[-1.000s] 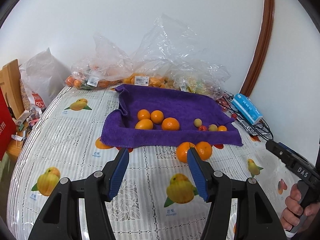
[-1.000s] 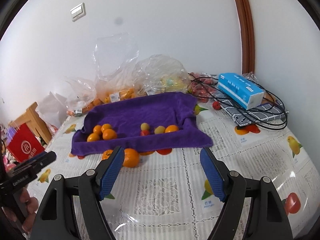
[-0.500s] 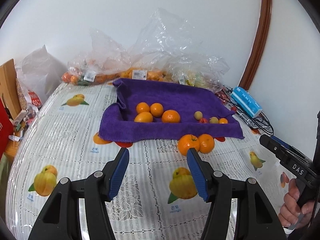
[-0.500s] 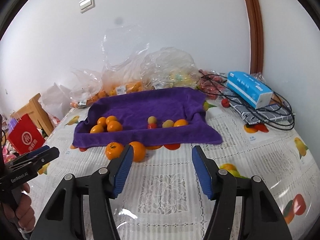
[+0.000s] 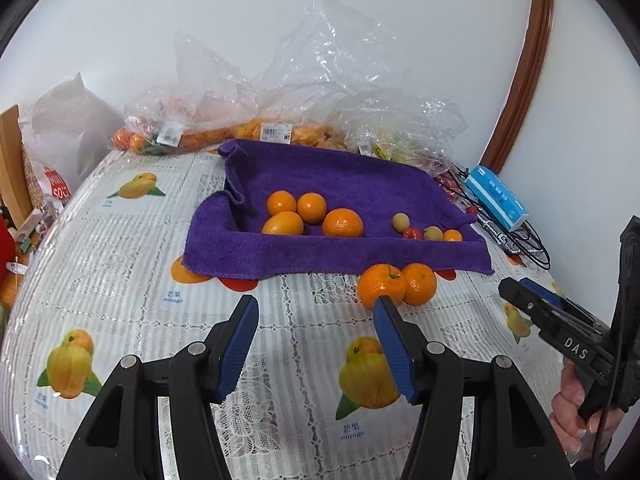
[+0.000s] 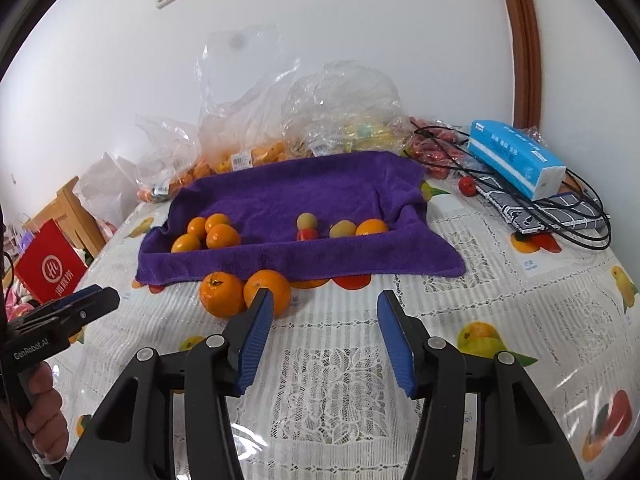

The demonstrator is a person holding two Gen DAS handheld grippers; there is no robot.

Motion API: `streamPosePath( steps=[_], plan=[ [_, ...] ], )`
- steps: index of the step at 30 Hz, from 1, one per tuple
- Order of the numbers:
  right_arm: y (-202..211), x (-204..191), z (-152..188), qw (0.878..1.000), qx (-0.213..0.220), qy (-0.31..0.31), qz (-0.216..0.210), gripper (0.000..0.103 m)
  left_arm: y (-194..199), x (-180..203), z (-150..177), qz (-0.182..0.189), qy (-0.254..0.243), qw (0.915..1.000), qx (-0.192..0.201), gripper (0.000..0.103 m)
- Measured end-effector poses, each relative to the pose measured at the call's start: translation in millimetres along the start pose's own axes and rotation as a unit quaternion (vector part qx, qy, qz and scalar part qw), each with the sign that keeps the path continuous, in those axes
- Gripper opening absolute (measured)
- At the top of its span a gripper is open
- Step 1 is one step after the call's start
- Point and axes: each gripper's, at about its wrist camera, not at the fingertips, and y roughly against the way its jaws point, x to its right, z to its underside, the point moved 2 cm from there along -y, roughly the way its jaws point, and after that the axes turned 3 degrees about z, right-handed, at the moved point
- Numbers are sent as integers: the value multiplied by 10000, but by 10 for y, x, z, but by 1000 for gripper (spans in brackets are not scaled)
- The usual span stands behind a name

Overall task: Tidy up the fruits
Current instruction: 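Withdraw both open tools off the towel toward the two tangerines on the cloth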

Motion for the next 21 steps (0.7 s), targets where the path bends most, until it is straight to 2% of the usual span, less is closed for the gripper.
streamPosePath(
  steps=[13, 21],
  plan=[
    [-360, -203, -9, 9993, -274, 237, -41, 54, -214, -200, 12, -99, 16, 9996, -263, 59],
    [-575, -388, -3, 9972, -525, 474, -237, 54, -305, -328, -27, -68, 100, 9994, -311, 60]
  ],
)
